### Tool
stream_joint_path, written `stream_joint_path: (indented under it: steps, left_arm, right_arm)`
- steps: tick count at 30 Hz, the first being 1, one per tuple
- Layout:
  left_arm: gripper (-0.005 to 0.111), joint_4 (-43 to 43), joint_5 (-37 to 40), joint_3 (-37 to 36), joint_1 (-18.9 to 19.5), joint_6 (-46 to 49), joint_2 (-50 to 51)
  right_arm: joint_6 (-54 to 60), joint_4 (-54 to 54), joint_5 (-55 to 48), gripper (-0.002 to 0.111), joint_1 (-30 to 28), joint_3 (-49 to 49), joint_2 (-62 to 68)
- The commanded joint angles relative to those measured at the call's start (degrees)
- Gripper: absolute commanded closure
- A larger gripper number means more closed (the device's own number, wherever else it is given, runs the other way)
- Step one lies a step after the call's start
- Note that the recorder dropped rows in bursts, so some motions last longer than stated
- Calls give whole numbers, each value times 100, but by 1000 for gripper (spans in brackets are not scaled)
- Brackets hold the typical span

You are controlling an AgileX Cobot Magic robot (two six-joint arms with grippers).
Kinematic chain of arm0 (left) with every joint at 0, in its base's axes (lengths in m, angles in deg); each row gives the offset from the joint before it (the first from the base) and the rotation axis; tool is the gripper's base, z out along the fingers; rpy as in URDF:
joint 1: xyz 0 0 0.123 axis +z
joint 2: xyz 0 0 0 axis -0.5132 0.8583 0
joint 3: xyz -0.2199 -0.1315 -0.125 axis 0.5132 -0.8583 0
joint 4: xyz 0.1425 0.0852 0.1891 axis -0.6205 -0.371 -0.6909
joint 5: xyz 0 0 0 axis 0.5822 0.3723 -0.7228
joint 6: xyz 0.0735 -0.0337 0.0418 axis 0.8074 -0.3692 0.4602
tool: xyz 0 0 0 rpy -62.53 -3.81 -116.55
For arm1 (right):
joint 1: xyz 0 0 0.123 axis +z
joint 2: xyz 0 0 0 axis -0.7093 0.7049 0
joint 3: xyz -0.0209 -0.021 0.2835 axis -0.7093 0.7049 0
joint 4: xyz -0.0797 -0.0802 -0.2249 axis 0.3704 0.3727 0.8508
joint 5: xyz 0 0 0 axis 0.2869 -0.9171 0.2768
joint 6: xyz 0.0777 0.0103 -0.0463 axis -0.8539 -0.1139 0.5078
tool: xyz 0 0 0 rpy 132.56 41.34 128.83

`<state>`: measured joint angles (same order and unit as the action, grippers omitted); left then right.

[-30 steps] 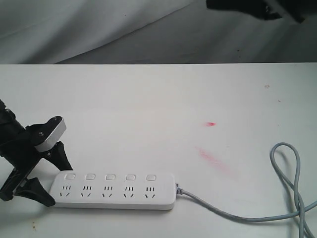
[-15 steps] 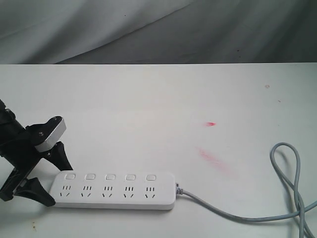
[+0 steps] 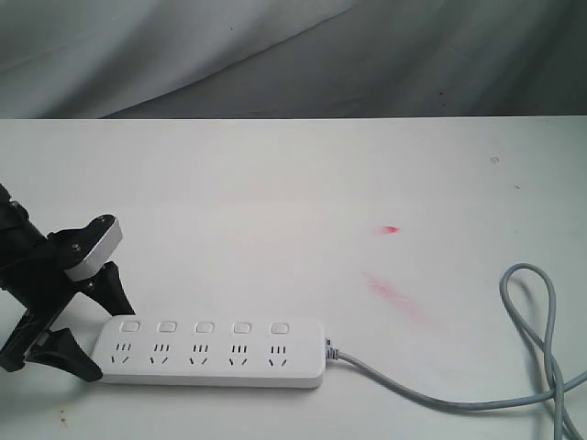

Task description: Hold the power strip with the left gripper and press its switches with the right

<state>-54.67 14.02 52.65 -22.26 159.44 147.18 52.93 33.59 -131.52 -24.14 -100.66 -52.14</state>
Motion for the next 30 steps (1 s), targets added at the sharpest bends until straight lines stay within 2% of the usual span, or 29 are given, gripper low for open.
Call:
stream_joint_path:
  steps: [1, 10, 14, 16, 20, 23, 26, 30]
  left_arm:
    - [65, -7, 23, -19, -16, 33, 6]
    - [65, -7, 23, -19, -16, 33, 6]
    - [65, -7, 23, -19, -16, 33, 6]
    - [65, -7, 23, -19, -16, 33, 6]
    - [65, -7, 23, -19, -16, 33, 6]
    - [65, -7, 23, -19, -16, 33, 6]
    - [65, -7, 23, -19, -16, 33, 6]
    - [65, -7, 23, -19, -16, 33, 6]
  right_arm:
    - [103, -54, -708, 108, -42, 46, -461]
    - [127, -91, -870, 108, -42, 46, -1002]
    - [74, 368, -899, 108, -71, 19, -991]
    - [141, 588, -769, 108, -333, 205, -991]
    - [141, 705, 65, 108, -1096, 1128, -991]
    - [141, 717, 1337, 108, -1579, 2194, -1001]
    - [141, 777, 2193, 108, -1719, 3056, -1054]
    - [-170, 777, 2495, 108, -1719, 4038, -1881]
